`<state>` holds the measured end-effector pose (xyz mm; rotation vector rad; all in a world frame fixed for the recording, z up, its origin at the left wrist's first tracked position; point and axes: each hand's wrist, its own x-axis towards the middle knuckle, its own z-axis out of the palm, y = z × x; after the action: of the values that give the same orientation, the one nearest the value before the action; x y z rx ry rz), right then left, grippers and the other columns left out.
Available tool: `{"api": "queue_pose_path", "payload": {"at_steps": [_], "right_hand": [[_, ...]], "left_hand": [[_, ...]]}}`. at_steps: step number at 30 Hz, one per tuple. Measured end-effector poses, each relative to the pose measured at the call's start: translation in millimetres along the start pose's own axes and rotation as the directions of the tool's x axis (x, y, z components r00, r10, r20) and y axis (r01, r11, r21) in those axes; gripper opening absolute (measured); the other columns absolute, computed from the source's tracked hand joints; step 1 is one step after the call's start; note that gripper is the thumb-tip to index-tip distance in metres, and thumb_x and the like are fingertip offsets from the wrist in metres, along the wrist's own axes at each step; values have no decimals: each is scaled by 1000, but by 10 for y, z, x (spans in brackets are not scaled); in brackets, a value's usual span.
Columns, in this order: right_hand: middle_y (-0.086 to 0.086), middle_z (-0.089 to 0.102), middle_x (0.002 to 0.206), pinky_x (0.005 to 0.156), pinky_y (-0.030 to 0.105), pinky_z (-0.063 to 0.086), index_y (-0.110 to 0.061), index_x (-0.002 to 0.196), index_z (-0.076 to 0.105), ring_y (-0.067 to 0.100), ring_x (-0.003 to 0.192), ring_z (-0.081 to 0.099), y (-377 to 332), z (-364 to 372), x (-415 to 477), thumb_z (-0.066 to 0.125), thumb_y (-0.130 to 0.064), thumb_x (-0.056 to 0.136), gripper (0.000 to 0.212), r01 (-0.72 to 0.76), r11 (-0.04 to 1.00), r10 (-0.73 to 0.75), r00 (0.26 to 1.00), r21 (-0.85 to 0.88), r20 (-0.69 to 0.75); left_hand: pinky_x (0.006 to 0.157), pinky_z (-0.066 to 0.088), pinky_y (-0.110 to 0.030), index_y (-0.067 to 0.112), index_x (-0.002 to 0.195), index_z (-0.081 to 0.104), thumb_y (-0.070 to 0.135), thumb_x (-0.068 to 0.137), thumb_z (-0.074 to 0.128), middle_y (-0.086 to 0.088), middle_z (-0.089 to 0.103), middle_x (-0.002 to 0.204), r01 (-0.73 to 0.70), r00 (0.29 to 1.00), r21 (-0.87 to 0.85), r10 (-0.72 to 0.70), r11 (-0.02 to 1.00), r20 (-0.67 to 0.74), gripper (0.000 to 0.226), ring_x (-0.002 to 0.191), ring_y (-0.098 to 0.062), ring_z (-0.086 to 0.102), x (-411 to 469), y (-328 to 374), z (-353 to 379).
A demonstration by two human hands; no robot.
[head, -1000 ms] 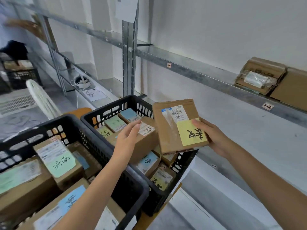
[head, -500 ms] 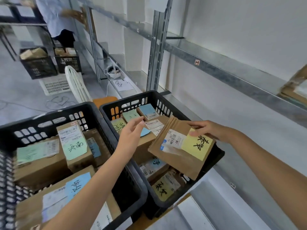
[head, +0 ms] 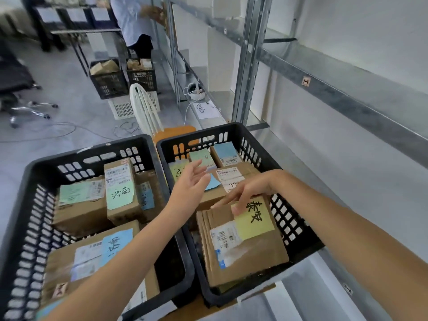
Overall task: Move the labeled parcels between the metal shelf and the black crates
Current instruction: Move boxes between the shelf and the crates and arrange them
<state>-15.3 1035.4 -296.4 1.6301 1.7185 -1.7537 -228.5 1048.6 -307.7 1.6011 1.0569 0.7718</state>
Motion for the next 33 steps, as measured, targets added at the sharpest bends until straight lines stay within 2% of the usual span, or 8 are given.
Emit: {"api": "queue_pose_path", "payload": {"at_steps": [3, 6, 9, 12, 17, 22, 27, 33], "right_hand": [[-22, 74, 94, 85, 22, 47, -49, 129, 62, -2, 87, 68, -3, 165, 218, 65, -36, 94, 38, 49, 996, -50, 999, -79, -9], [-15, 77, 90, 69, 14, 50, -40, 112, 75, 1, 76, 69, 176, 334, 304, 67, -42, 92, 22, 183, 981, -192, 955, -61, -227], [-7, 77, 83, 82, 31, 55, -28, 86, 78, 9, 75, 71, 344, 641, 432, 52, -53, 97, 38, 285, 950, -113, 692, 127, -713], [-5, 71, 97, 83, 33, 52, -27, 89, 69, 12, 90, 67, 487, 875, 457, 42, -56, 98, 41, 257, 928, 115, 489, 269, -865], [6, 43, 150, 112, 45, 40, -8, 150, 27, 25, 137, 44, 657, 1069, 245, 69, -72, 73, 109, -48, 879, 333, 776, 475, -537], [-5, 60, 123, 91, 27, 48, -32, 109, 51, 4, 102, 57, 603, 1176, 113, 61, -57, 91, 33, 4, 925, 239, 773, 381, -588], [-1, 61, 108, 75, 31, 43, -26, 101, 57, 12, 94, 59, 424, 995, -206, 40, -53, 103, 32, -62, 958, 277, 462, 281, -843], [6, 53, 143, 102, 35, 42, -12, 143, 46, 22, 127, 52, 248, 898, -964, 42, -39, 105, 47, -174, 979, 133, 140, 108, -981]], "left_hand": [[81, 40, 0, 17, 148, 38, 18, 100, 55, 5, 53, 139, -30, 999, 67, 28, 997, 24, 51, 124, -3, 50, -32, 19, 54], [93, 39, -6, 18, 147, 39, 17, 99, 56, 5, 53, 139, -60, 998, 94, 57, 994, 39, 51, 127, -5, 50, -50, 33, 45], [105, 38, -19, 18, 147, 39, 17, 99, 55, 4, 53, 140, -74, 997, 107, 69, 991, 42, 50, 128, -6, 49, -69, 25, 39], [101, 38, -12, 21, 145, 39, 18, 100, 55, 6, 54, 138, -82, 995, 126, 75, 989, 65, 49, 126, -4, 49, -99, -6, 108], [101, 39, -13, 17, 145, 39, 16, 100, 55, 4, 54, 137, -90, 988, 89, 78, 992, 134, 48, 126, -5, 50, -148, -8, 267], [109, 37, -23, 16, 144, 42, 16, 100, 53, 2, 54, 139, -131, 975, 132, 103, 983, 198, 46, 128, -9, 49, -134, 45, 387], [105, 38, -29, 24, 134, 54, 28, 99, 53, 7, 54, 138, -201, 959, 218, 146, 955, 241, 35, 129, -9, 46, -57, 121, 528], [117, 28, -36, 20, 145, 43, 31, 98, 53, 1, 40, 152, -478, 852, 369, 317, 797, 417, 49, 143, -15, 31, 13, 328, 796]]}}
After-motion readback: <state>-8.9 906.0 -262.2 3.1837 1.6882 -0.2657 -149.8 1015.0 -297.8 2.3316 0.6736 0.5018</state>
